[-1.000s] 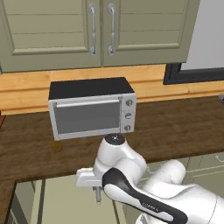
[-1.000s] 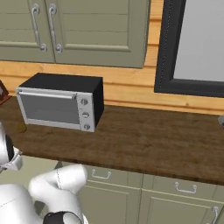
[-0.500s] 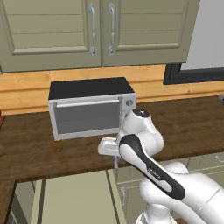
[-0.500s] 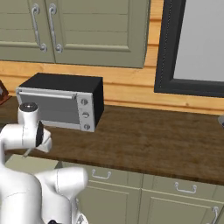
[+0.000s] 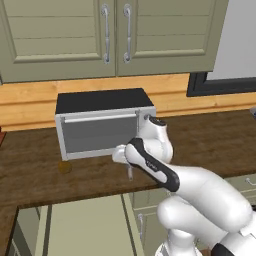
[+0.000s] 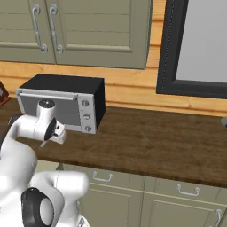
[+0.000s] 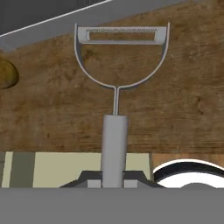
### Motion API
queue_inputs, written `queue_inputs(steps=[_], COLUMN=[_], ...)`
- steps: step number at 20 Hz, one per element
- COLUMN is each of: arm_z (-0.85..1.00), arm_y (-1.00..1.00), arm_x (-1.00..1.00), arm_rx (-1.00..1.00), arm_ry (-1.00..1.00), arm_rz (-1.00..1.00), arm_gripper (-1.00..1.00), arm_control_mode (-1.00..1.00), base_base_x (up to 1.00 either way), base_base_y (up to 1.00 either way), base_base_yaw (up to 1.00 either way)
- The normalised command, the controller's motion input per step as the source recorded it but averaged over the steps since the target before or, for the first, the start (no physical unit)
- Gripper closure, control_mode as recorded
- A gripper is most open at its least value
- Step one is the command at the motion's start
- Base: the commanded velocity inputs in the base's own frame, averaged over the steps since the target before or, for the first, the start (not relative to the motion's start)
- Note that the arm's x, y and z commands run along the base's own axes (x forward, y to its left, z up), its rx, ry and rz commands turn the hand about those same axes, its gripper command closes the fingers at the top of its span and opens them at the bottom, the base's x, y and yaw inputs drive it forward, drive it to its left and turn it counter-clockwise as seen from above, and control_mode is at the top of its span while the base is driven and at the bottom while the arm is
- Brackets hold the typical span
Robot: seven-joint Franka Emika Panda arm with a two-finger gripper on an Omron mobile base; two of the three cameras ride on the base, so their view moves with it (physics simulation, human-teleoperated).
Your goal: Pick the peeler from the drawer and place it on the counter.
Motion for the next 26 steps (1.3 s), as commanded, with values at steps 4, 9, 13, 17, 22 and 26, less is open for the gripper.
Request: queue_inputs(steps=[4, 9, 13, 17, 22, 26], arm_z=[-0.43, -0.63, -0.47, -0.39, -0.30, 0.00], arm_y=[0.19, 0.01, 0.00, 0.00, 0.00, 0.00], arm_x=[0.57, 0.24, 0.28, 0.38, 0.36, 0.03], arm_rx=[-0.16, -0.10, 0.00, 0.00, 0.00, 0.00], arm_ry=[0.00, -0.01, -0.05, -0.02, -0.01, 0.00], arm_rz=[0.00, 0.00, 0.00, 0.00, 0.00, 0.00], arm_gripper=[1.00, 1.00, 1.00, 1.00, -1.00, -1.00], arm_control_mode=[-1.00, -1.00, -1.00, -1.00, -1.00, -1.00], base_base_x=[0.00, 0.00, 0.00, 0.00, 0.00, 0.00], base_base_y=[0.00, 0.00, 0.00, 0.00, 0.00, 0.00], base_base_yaw=[0.00, 0.00, 0.00, 0.00, 0.00, 0.00])
